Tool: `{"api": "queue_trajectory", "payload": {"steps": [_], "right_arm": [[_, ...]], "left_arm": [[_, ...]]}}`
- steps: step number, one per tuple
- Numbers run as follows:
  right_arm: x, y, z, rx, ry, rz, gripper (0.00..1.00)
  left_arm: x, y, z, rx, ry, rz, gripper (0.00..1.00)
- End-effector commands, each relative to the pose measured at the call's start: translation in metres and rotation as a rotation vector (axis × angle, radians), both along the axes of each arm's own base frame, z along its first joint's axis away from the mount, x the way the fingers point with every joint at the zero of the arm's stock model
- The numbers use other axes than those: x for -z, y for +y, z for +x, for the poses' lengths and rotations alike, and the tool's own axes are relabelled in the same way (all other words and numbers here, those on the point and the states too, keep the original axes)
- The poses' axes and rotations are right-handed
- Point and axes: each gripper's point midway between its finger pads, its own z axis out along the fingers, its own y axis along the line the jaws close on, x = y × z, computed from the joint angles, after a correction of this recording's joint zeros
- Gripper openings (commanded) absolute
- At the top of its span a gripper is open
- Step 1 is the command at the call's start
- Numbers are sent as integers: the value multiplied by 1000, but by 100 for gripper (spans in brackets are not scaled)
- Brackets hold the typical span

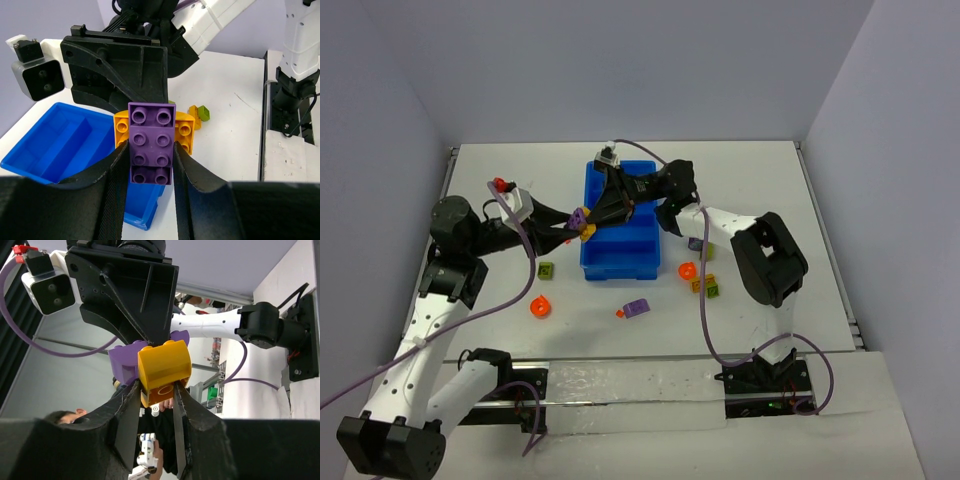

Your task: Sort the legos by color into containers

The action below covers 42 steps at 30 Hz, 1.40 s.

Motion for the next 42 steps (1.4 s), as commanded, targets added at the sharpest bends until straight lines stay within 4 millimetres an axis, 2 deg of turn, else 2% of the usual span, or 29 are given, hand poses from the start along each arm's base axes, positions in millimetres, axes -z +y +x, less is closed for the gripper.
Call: {"api": "queue_trajectory", "payload": {"steps": [1,3,5,12,16,23,30,34,35,37,38,40,42], "right_arm": [[-26,-4,-15,-38,-113,95,24],[-30,-4,-16,-40,-120,105,9],[-31,-4,-16,-39,-123,107,0],[-26,-11,-7,2,-121,109,0],[-26,-22,5,48,-123,111,0],[-32,-52,31,151,-146,113,0],[-21,-66,44,200,-135,94,0],[-11,-74,59,242,-141,66,0],[-10,-77,63,251,-120,49,0],[6,-84,83,304,-76,-14,0],[11,-87,91,341,-121,-19,0],[32,-97,116,413,-41,-138,0],[46,-106,134,484,-147,-206,0]], "left_arm": [[-8,-1,5,-18,-31,-30,0],[-9,-1,5,-28,1,-53,0],[-9,-1,7,-37,6,-60,0],[-9,1,6,-51,16,-59,0],[-6,2,1,-52,26,-54,0],[3,9,-3,-70,47,-44,0],[3,14,2,-99,48,-48,0],[-3,23,22,-193,60,-45,0],[6,26,31,-237,112,-38,0],[16,31,54,-311,233,-13,0],[11,35,64,-347,250,1,0],[15,39,83,-395,312,30,0],[19,42,95,-430,329,42,0]]}}
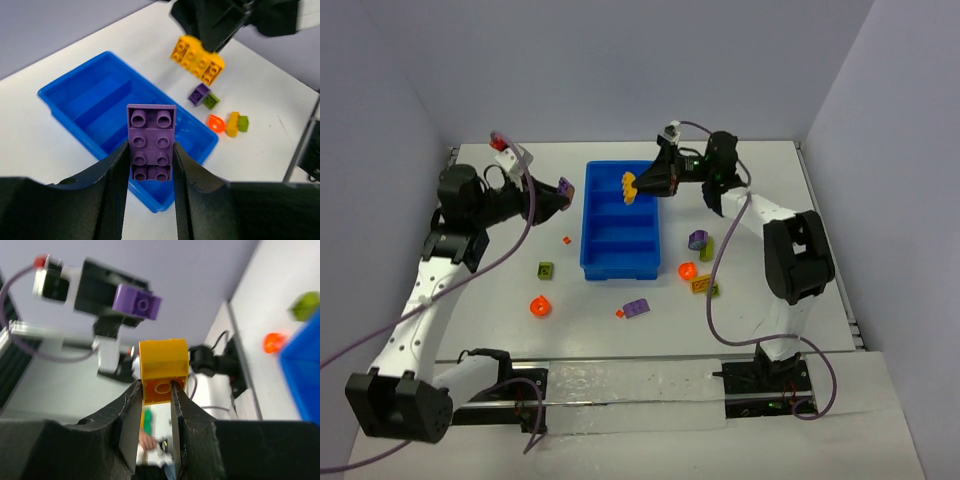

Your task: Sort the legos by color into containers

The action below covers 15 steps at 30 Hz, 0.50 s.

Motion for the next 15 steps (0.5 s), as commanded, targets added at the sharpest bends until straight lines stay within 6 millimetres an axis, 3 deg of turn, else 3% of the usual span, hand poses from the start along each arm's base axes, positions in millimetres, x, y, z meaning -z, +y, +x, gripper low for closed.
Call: {"api": "queue_trajectory", "payload": {"steps": [1,2,4,8,10,12,15], "right_arm": [[16,-25,35,152,-93,-202,0],[27,-31,47,190,-205,-312,0],[31,-39,53,196,-261,-413,0],[40,-63,78,274,-407,-655,0],[44,-74,89,285,-546,-766,0],[49,-79,96,299,-644,-868,0],[64,-78,102,230,-866,-993,0]], "left_arm": [[0,16,29,-140,77,43,0],[-7,18,37,-157,60,49,0],[-13,20,54,-184,69,59,0],[1,18,87,-197,183,83,0],[-11,15,104,-189,200,81,0],[4,11,119,-173,279,74,0],[-8,6,140,-146,279,37,0]]}}
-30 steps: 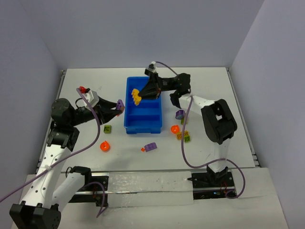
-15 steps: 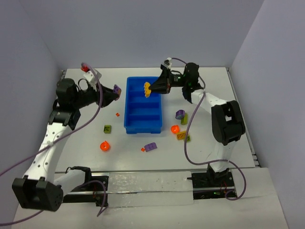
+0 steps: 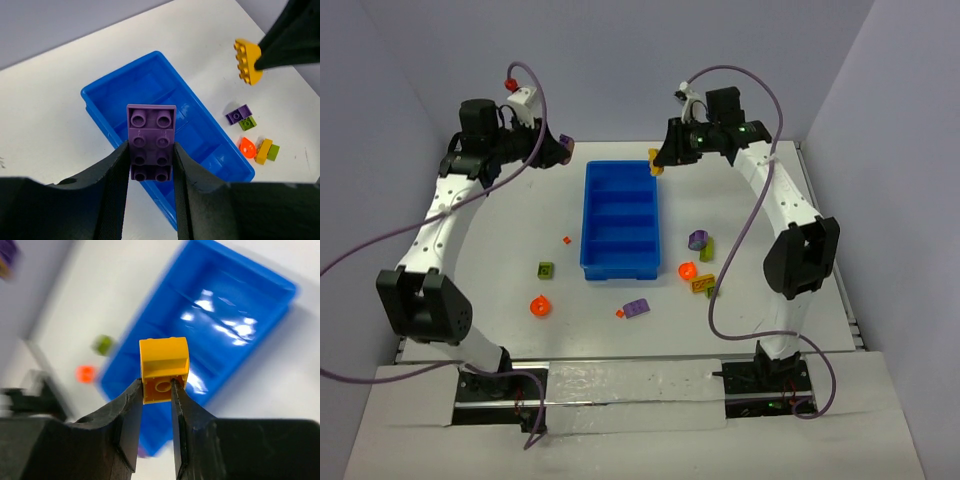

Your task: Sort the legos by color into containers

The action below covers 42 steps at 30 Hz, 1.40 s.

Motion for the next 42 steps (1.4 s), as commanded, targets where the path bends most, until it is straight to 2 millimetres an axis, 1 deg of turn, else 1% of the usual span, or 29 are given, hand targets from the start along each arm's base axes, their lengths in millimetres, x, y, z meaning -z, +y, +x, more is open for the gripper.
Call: {"api": "queue_trajectory", "payload": {"steps": [1,2,3,5,8,10,12,17,20,21,24,26,34,36,42], "right_arm": [[44,-15,-2,-97,-212,-422,0],[47,-15,-2,-117,-228,-440,0],[53,-9,-1,-152,-272,-493,0],[59,1,0,-195,-321,-547,0],[65,8,3,-230,-385,-613,0],[70,13,0,-255,-406,-637,0],[78,22,-8,-302,-433,-668,0],[102,26,-8,-342,-467,-752,0],[110,28,-2,-361,-494,-793,0],[114,27,1,-369,-499,-814,0],[119,31,6,-384,-515,-833,0],[118,35,10,-389,-526,-835,0],[127,52,23,-427,-571,-861,0],[135,54,24,-444,-562,-871,0],[141,57,24,-469,-581,-891,0]], "left_arm": [[-3,-4,19,13,72,-48,0],[-9,-5,20,13,61,-53,0],[-12,-5,29,11,46,-56,0],[-9,-6,41,0,49,-54,0],[-8,-3,52,-14,27,-43,0],[-6,-2,57,-23,23,-43,0],[-6,-2,62,-24,16,-50,0],[-3,-2,77,-21,23,-84,0],[-4,-6,79,18,9,-91,1],[-2,-8,81,27,10,-92,1],[2,-9,86,28,13,-95,0],[6,-9,89,29,17,-97,0],[15,-12,95,31,7,-85,0],[16,-12,95,31,8,-84,0],[16,-11,97,28,3,-76,0]]}}
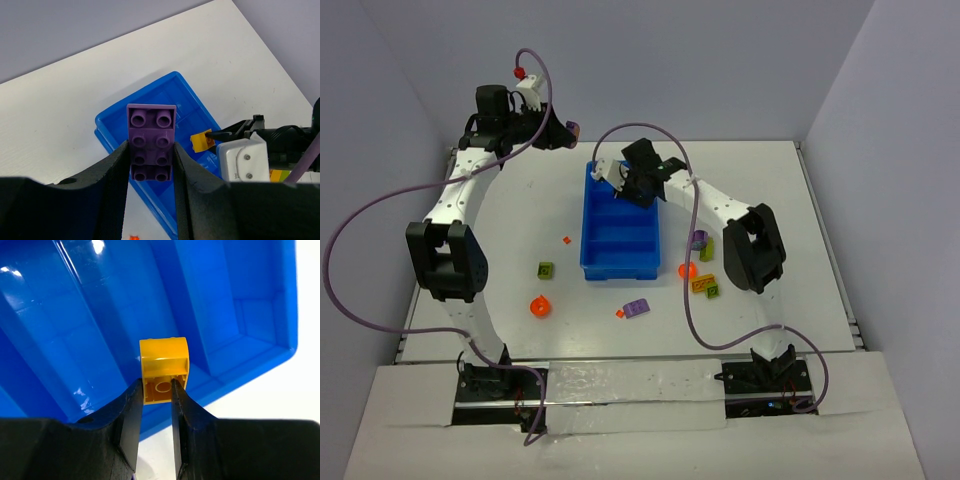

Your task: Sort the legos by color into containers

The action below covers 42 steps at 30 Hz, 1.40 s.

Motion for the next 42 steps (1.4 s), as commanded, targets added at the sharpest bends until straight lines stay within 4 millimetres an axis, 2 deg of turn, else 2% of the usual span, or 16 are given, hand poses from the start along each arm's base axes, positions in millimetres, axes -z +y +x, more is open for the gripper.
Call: {"api": "queue_trajectory", "payload": {"steps": [1,9,10,11,18,25,27,28,33,34,36,38,42], "right_arm": [[-17,12,14,-30,-80,12,0],[-10,13,17,-43,-79,-15,1],[-9,14,16,-47,-75,-16,9],[-9,15,15,-52,-75,-15,11],[-1,18,10,-68,-44,-23,18],[-8,22,3,-82,-29,-3,64],[-13,22,3,-78,-29,3,70],[-16,23,1,-79,-28,10,75],[-37,23,0,-51,-46,48,85],[-53,22,1,-42,-66,82,87],[-72,16,3,11,-66,159,99],[-94,8,3,64,-66,226,100],[-113,-25,11,186,-26,316,100]], "left_arm": [[-23,-4,8,23,-89,-8,0],[-20,-7,7,32,-88,-1,0],[-19,-8,6,33,-88,3,1],[-17,-7,6,33,-87,6,1],[-15,-6,6,32,-90,16,0],[-14,-9,4,49,-88,16,2],[-13,-10,3,49,-87,18,2],[-12,-9,3,48,-86,18,2],[-12,-11,2,43,-89,18,2],[-11,-11,3,40,-89,22,2],[-3,-17,3,42,-82,34,3],[6,-27,2,55,-75,54,4],[22,-47,1,77,-80,102,10]]}}
